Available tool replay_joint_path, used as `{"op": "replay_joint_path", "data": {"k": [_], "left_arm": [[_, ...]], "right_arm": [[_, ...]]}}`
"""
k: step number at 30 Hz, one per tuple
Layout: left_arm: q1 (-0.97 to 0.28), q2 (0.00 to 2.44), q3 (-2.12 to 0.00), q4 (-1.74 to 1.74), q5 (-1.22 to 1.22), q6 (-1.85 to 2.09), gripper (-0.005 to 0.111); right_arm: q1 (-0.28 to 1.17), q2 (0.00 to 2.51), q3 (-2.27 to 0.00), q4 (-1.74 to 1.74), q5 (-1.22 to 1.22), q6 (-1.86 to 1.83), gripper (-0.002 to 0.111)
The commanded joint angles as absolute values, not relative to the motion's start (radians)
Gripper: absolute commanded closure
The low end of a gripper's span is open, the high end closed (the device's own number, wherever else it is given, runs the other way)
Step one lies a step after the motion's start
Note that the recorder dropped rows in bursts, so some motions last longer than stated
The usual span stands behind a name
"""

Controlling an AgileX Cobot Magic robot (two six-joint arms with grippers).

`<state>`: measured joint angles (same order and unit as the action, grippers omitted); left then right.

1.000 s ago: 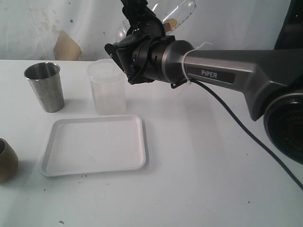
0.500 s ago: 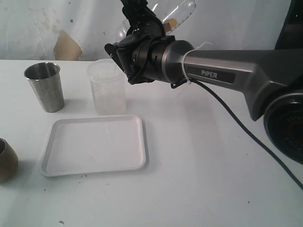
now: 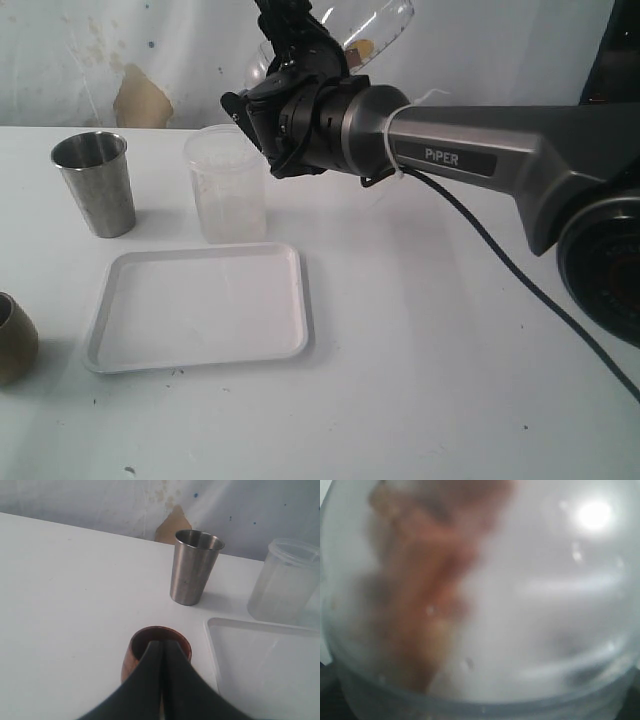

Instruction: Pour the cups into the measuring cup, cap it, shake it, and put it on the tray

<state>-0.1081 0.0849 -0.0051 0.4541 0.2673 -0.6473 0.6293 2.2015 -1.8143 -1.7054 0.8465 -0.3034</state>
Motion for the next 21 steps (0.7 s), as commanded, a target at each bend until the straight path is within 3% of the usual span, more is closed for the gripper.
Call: {"op": "replay_joint_path", "data": {"k": [1,21], "left_arm": [[-0.112,0.081,0.0,0.458,0.261,-0.646,0.106],[-0.112,0.081,0.0,0.458,0.261,-0.646,0.106]], "right_arm": [[0.627,2.187,-1.827,-1.744,0.855,-0.311,0.108],[0.627,2.187,-1.827,-1.744,0.852,-0.29,0.108]]}}
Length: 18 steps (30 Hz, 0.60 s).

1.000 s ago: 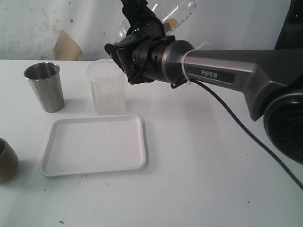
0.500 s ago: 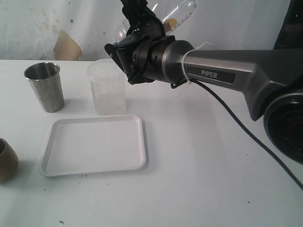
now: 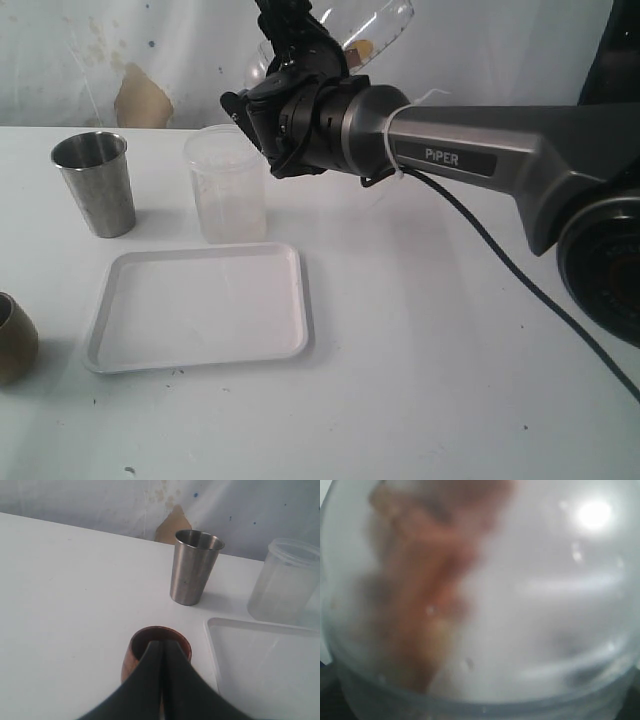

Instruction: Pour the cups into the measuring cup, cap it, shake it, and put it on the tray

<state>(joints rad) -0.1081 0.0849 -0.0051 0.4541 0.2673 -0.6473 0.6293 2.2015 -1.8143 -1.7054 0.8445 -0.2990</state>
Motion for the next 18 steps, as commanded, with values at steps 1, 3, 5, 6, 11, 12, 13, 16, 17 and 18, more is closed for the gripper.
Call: {"op": "replay_joint_path", "data": {"k": [1,3,5,6,11,12,13,16,17,18], "left_arm": [[-0.112,0.081,0.0,0.458,0.261,-0.646,0.106],[-0.112,0.081,0.0,0.458,0.261,-0.646,0.106],[-0.112,0.081,0.0,0.458,0.261,-0.646,0.106],[-0.112,0.081,0.0,0.458,0.261,-0.646,0.106],[-0.112,0.081,0.0,0.458,0.261,-0.646,0.106],[-0.112,0.081,0.0,0.458,0.261,-0.646,0.106],[-0.112,0.081,0.0,0.458,0.261,-0.646,0.106],[-0.112,0.081,0.0,0.458,0.261,-0.646,0.106],[-0.112,0.081,0.0,0.458,0.261,-0.646,0.106],[-0.112,0.081,0.0,0.458,0.261,-0.646,0.106]], "right_arm": [[0.627,2.187,-1.827,-1.744,0.852,-0.29,0.108],[0.627,2.187,-1.827,-1.744,0.852,-0.29,0.108],[0.627,2.187,-1.827,-1.744,0.852,-0.29,0.108],[0.627,2.187,-1.827,-1.744,0.852,-0.29,0.108],[0.627,2.187,-1.827,-1.744,0.854,-0.168,0.108],[0.627,2.187,-1.827,-1.744,0.851,-0.115,0.108],[0.627,2.187,-1.827,-1.744,0.849,-0.047,0.108],[0.627,2.186,-1.827,-1.744,0.845,0.095,0.108],[0.627,2.183,-1.827,-1.744,0.838,0.127,0.108],[0.627,2.177,-1.827,-1.713,0.822,0.161,0.108]]}}
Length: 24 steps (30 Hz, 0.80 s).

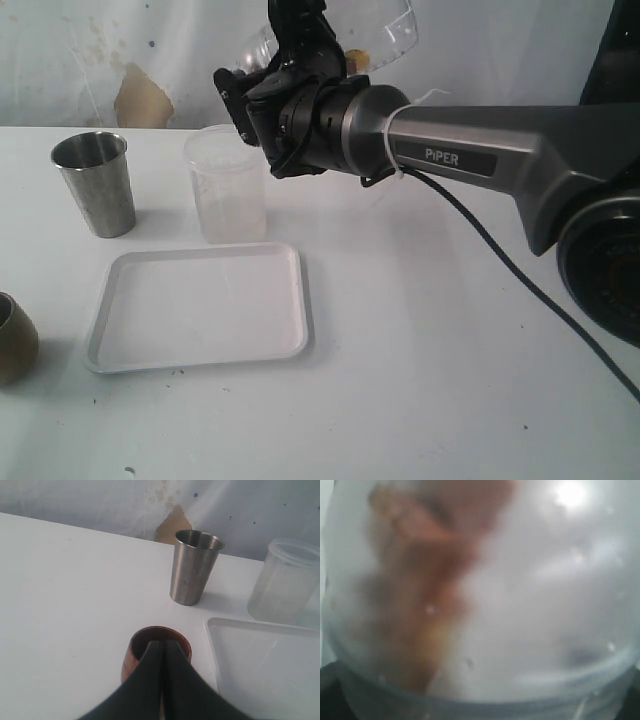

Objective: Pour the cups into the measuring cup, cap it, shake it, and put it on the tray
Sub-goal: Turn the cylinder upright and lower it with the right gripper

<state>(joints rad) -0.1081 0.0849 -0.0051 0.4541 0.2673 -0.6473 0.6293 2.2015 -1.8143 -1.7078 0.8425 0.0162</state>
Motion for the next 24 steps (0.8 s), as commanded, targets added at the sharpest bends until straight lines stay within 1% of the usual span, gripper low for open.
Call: {"op": "replay_joint_path", "data": {"k": [1,6,11,14,18,20,24], "left_arm": [[-0.112,0.081,0.0,0.458,0.261,-0.646,0.106],[-0.112,0.081,0.0,0.458,0.261,-0.646,0.106],[-0.112,0.081,0.0,0.458,0.261,-0.646,0.106],[-0.112,0.081,0.0,0.458,0.261,-0.646,0.106],[-0.112,0.081,0.0,0.458,0.261,-0.646,0.106],[-0.112,0.081,0.0,0.458,0.261,-0.646,0.106],[-0.112,0.081,0.0,0.458,0.261,-0.646,0.106]], "right_arm": [[0.627,2.167,-1.827,-1.66,0.799,0.21,0.108],[0.608,2.117,-1.827,-1.438,0.721,0.355,0.108],[0.542,2.048,-1.827,-1.053,0.637,0.37,0.108],[0.485,2.016,-1.825,-0.769,0.621,0.302,0.108],[0.409,1.984,-1.811,-0.365,0.596,0.073,0.108],[0.373,1.956,-1.766,-0.199,0.533,0.021,0.108],[0.332,1.884,-1.633,-0.026,0.357,0.025,0.108]]}}
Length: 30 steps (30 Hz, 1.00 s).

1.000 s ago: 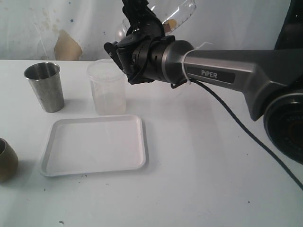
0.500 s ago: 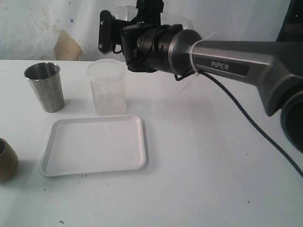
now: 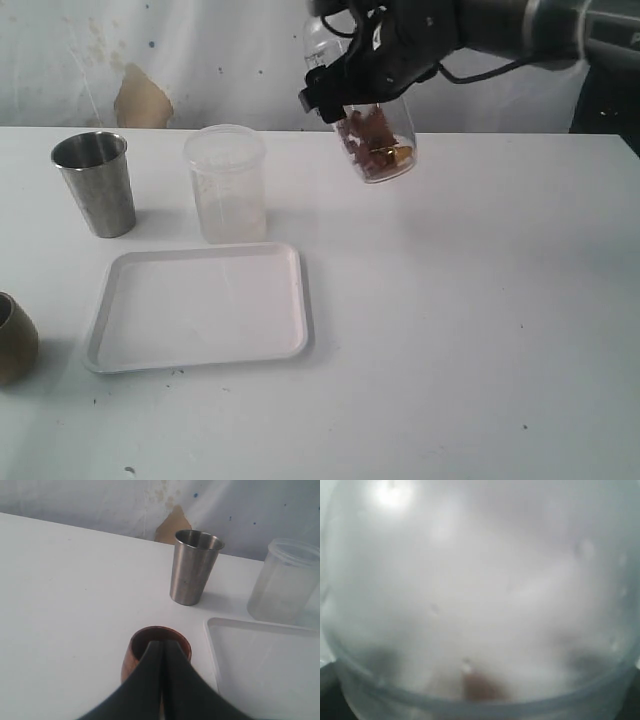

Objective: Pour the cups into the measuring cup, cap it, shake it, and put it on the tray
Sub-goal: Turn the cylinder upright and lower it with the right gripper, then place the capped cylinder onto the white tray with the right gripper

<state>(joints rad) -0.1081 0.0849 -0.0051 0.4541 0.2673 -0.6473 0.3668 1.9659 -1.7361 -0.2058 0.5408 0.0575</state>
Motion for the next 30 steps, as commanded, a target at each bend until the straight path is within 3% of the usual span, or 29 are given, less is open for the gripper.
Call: {"op": "replay_joint_path", "data": {"k": [1,14,19,26,30], "left_arm": [[-0.112,0.081,0.0,0.458,0.261,-0.646,0.106],[-0.112,0.081,0.0,0.458,0.261,-0.646,0.106],[-0.112,0.081,0.0,0.458,0.261,-0.646,0.106],[-0.112,0.081,0.0,0.458,0.261,-0.646,0.106],[-0.112,0.081,0.0,0.458,0.261,-0.646,0.106]], "right_arm": [[0.328,1.865,-1.594,-0.008,0.306,0.029,0.108],[0.328,1.701,-1.01,0.0,-0.562,0.286,0.108],[0.328,1.705,-0.845,-0.176,-0.956,0.416,0.108],[0.342,1.709,-0.823,-0.541,-1.029,0.518,0.108],[0.406,1.73,-0.825,-0.58,-1.032,0.52,0.108]]}}
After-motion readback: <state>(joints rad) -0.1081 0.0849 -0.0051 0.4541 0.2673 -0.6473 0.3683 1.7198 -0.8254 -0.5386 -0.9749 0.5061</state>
